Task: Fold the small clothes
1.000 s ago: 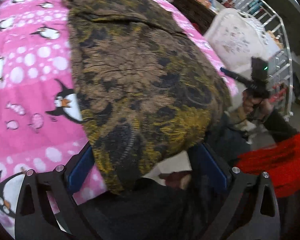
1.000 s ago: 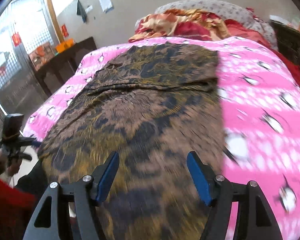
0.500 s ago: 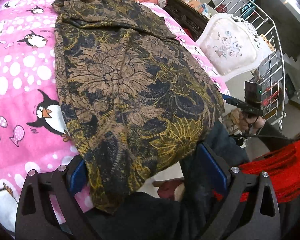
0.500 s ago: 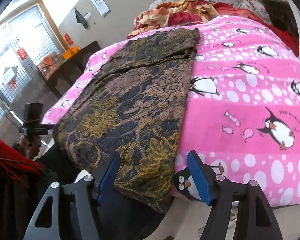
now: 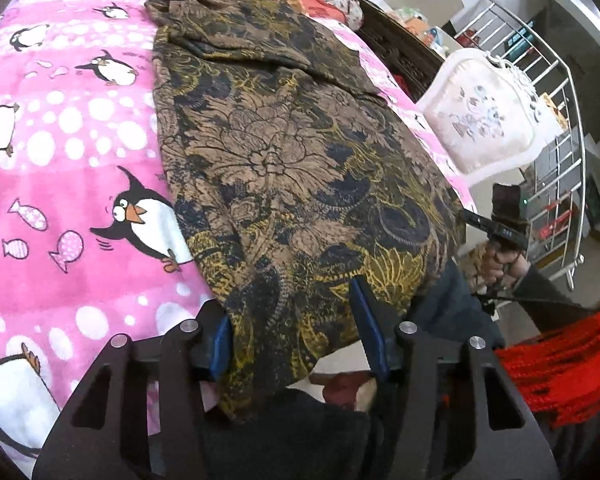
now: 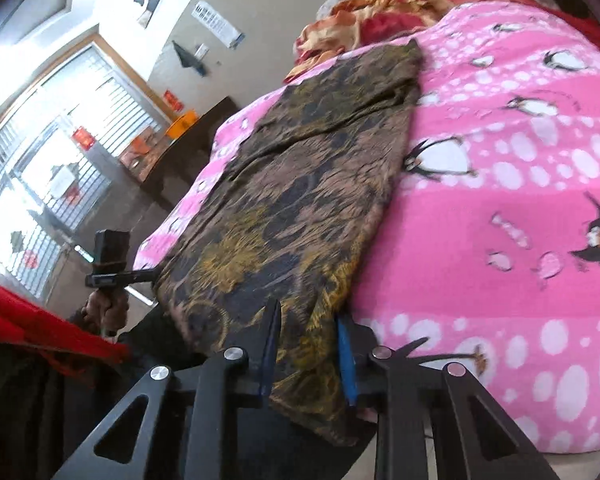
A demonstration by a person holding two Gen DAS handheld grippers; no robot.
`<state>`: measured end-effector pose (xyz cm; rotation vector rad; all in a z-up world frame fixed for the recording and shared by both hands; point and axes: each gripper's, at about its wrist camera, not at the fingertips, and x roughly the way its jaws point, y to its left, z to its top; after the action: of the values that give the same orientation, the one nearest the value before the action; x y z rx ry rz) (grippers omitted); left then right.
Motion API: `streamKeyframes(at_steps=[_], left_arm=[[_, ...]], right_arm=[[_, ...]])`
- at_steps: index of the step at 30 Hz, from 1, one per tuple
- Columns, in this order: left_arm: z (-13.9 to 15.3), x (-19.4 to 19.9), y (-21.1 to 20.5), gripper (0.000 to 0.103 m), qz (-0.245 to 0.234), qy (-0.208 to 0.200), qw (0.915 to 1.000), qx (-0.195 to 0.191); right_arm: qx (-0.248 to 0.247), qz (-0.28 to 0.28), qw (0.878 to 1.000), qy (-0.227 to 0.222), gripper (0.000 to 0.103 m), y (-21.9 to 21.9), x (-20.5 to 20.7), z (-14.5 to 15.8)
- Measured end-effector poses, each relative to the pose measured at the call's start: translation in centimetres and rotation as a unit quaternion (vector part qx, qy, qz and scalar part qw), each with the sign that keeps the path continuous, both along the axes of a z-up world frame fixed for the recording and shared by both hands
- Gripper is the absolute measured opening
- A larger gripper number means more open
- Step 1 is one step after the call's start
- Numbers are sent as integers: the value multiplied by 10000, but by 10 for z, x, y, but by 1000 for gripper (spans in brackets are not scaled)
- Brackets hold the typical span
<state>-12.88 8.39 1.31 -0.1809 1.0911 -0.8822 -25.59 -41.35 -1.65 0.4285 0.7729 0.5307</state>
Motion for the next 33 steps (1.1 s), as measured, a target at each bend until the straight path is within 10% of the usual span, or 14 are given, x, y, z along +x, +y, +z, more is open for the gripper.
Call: streamKeyframes(at_steps=[6,18,24,33], left_arm=[[1,-12,-15,80,-220,-140,9997,24],[2,-12,1,79,36,115,9992,-378],[-6,-4,13,9,389,193,9990,69],[18,10,40,5,1039,-228,9943,-62]], right_arm=[[88,249,9994,236,26,7,1,-3],[363,408,9977,395,23,12,8,-14],[204,304,9988,333,6,7,9,-4],[684,-481,9956,-433,5,-29,-15,33]])
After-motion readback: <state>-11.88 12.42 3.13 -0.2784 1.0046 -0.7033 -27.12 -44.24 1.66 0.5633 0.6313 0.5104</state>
